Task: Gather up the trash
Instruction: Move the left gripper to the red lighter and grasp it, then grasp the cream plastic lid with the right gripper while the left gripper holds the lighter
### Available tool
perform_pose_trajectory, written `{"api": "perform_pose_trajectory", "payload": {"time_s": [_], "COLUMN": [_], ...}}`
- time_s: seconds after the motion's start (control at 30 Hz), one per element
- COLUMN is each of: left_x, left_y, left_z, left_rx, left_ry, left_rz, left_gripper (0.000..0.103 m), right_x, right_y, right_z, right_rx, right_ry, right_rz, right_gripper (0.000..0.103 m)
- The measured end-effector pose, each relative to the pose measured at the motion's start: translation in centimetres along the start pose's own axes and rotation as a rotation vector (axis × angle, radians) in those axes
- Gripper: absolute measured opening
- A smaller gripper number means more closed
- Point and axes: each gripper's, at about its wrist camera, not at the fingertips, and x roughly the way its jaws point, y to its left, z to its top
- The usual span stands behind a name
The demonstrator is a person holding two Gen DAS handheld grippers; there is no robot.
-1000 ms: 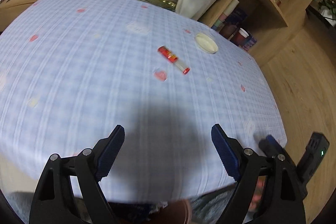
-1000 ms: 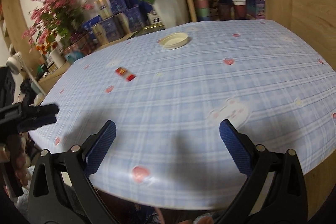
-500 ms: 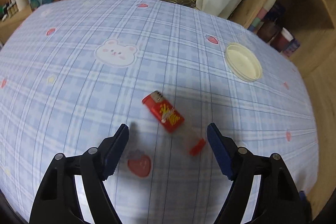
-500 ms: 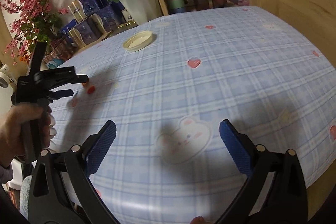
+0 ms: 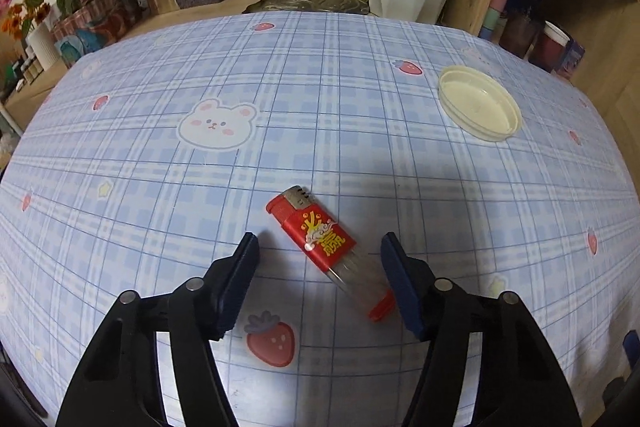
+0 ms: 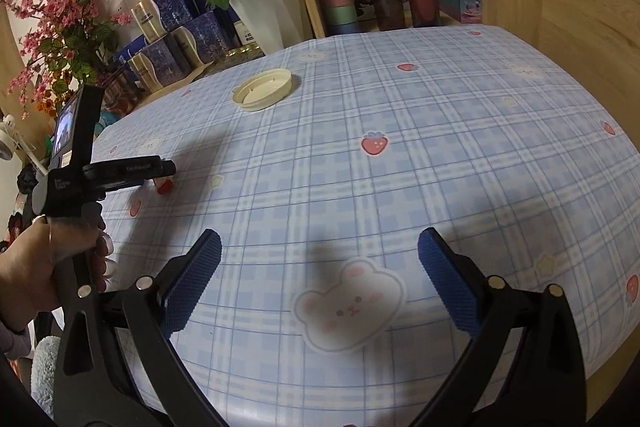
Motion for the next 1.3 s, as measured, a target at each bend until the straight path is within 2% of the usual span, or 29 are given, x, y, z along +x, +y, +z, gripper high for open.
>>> {"api": "perform_pose_trajectory", "payload": {"time_s": [0.03, 0.07, 0.1, 0.17, 0.27, 0.4, 0.7, 0.9, 1.1, 1.2, 1.3], "left_x": [-0.1, -0.2, -0.3, -0.5, -0.9, -1.9, -5.1, -6.2, -7.0, -7.6, -8.1], "left_y": [0.1, 0.3, 0.7, 1.5, 3.2, 5.1, 9.6, 12.2, 14.8, 15.9, 16.7], "left_z": [0.0, 0.0, 0.0, -0.1, -0.6, -1.2, -1.7, -1.8, -1.5, -1.3, -1.2], "left_rx": [0.003, 0.004, 0.0, -0.022, -0.064, -0.083, -0.148, -0.199, -0.275, -0.299, -0.308], "left_ry": [-0.003, -0.007, -0.006, -0.005, -0.012, -0.032, -0.103, -0.131, -0.162, -0.19, -0.202], "left_rz": [0.0, -0.006, -0.026, -0.076, -0.143, -0.183, -0.279, -0.326, -0.37, -0.389, -0.398], "left_gripper": [0.051, 0.036, 0.028, 0.024, 0.023, 0.022, 0.022, 0.022, 0.022, 0.022, 0.022], "right_x": [0.1, 0.2, 0.2, 0.2, 0.4, 0.8, 4.1, 10.2, 17.0, 19.2, 20.9], "right_y": [0.2, 0.4, 0.6, 1.0, 1.6, 2.1, 4.7, 7.9, 8.5, 9.0, 9.1], "right_z": [0.0, 0.0, 0.1, 0.2, 0.6, 1.3, 6.1, 10.8, 13.2, 14.0, 14.9], "right_rx": [-0.002, -0.007, -0.012, -0.031, -0.061, -0.091, -0.193, -0.295, -0.258, -0.279, -0.256], "right_ry": [0.003, 0.004, 0.004, 0.002, 0.003, 0.009, 0.024, 0.096, 0.246, 0.269, 0.28], "right_rz": [0.002, 0.004, 0.004, 0.002, 0.0, -0.01, 0.008, -0.035, -0.102, -0.162, -0.184], "right_gripper": [0.097, 0.097, 0.097, 0.097, 0.097, 0.097, 0.097, 0.097, 0.097, 0.097, 0.097]}}
